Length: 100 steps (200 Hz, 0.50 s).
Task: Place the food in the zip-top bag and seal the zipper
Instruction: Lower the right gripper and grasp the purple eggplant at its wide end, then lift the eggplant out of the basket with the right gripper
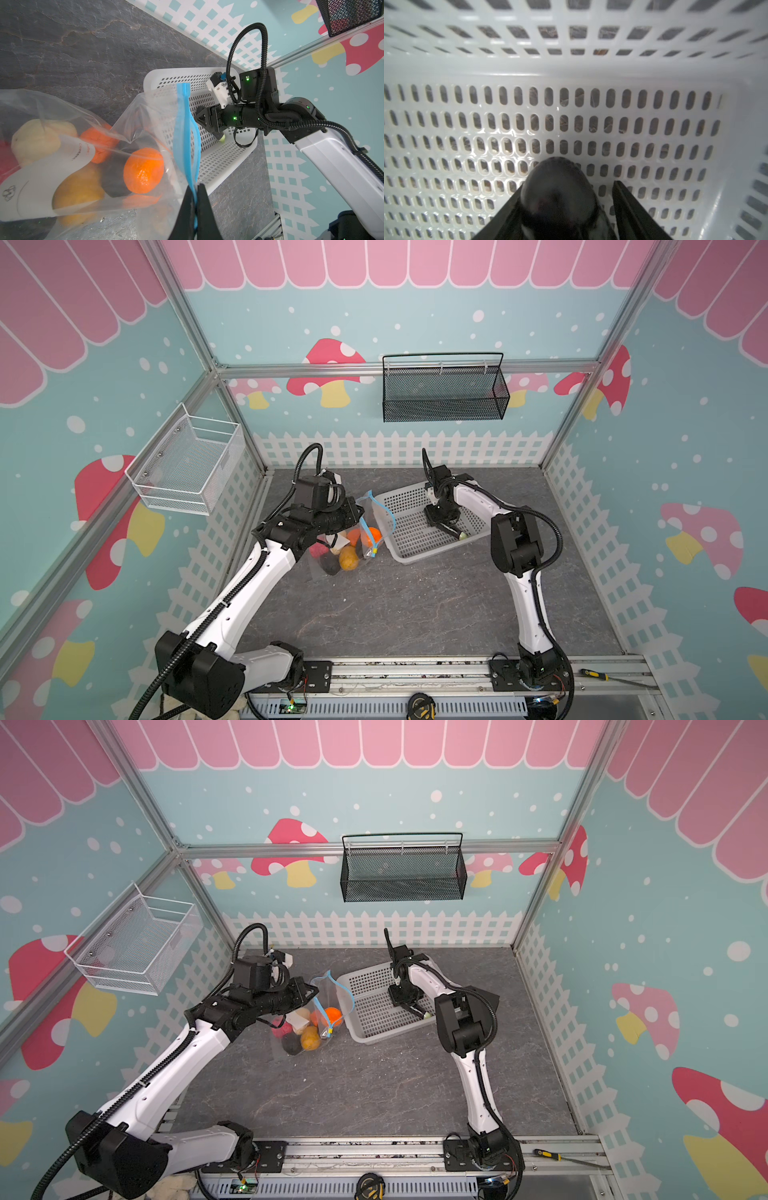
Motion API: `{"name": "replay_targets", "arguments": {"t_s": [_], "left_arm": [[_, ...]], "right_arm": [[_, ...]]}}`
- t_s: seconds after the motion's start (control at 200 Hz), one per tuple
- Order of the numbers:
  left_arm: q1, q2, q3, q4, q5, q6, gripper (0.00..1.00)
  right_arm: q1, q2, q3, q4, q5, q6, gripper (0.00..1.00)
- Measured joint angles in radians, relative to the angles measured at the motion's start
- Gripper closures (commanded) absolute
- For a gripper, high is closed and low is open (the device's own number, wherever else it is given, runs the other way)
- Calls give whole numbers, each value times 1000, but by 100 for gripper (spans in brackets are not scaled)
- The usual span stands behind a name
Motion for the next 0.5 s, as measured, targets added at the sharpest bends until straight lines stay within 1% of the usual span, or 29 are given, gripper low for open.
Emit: {"name": "replay_targets", "arguments": {"t_s": [0.06,0.5], "left_arm": [[0,0,-1,0,0,0,100],[0,0,-2,6,0,0,100]], "right_arm": [[-1,0,4,5,1,-3,47],[-5,0,5,18,-15,2,51]]}}
